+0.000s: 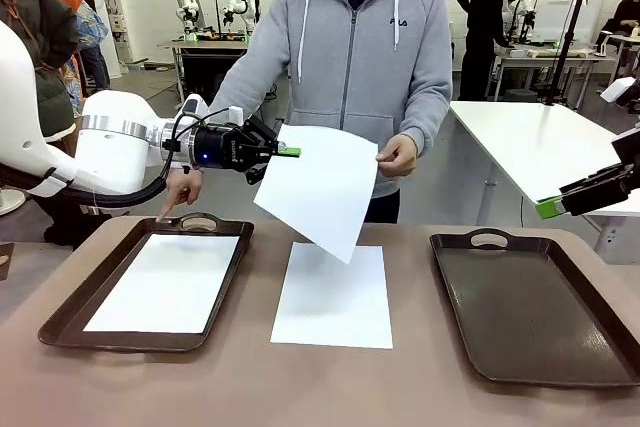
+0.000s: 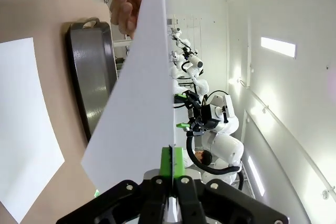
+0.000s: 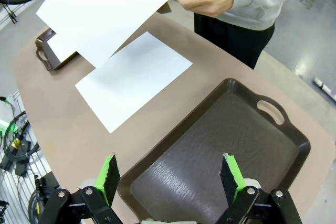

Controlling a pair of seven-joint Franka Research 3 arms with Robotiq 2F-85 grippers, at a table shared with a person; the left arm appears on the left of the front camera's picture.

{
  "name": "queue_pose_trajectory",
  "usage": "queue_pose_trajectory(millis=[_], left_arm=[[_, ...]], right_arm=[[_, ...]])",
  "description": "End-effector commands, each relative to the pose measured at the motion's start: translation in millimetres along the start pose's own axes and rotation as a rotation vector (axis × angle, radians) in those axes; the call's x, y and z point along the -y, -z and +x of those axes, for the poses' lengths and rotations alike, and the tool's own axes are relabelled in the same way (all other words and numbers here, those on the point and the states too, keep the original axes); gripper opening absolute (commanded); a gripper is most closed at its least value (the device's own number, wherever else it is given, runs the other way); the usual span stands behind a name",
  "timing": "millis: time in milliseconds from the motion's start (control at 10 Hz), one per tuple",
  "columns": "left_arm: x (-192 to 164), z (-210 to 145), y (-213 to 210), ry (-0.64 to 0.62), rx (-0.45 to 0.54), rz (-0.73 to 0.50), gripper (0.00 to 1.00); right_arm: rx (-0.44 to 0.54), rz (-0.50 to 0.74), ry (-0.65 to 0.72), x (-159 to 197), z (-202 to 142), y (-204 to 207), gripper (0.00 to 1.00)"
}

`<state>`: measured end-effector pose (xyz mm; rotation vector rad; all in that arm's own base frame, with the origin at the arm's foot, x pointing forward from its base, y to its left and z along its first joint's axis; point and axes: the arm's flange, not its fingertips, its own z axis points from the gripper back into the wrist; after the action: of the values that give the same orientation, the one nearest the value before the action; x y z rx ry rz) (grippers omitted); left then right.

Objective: Sort the A4 documents.
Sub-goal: Receive the A4 Paper, then place the A4 Paper in the designated Handle tray.

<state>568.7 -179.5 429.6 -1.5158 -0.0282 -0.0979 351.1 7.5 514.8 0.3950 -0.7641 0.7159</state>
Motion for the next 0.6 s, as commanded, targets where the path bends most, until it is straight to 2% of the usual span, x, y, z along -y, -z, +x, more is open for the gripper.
queue_pose_trajectory(millis=[0, 500], left_arm=[[-0.2, 0.7, 0.9, -0.002, 0.008, 0.001, 0.00], [-0.2, 0.7, 0.9, -0.002, 0.008, 0.001, 0.00]], right_arm=[[0.007, 0.017, 0.002, 1.0, -1.0, 1.9, 1.00], [0.007, 0.017, 0.002, 1.0, -1.0, 1.9, 1.00]])
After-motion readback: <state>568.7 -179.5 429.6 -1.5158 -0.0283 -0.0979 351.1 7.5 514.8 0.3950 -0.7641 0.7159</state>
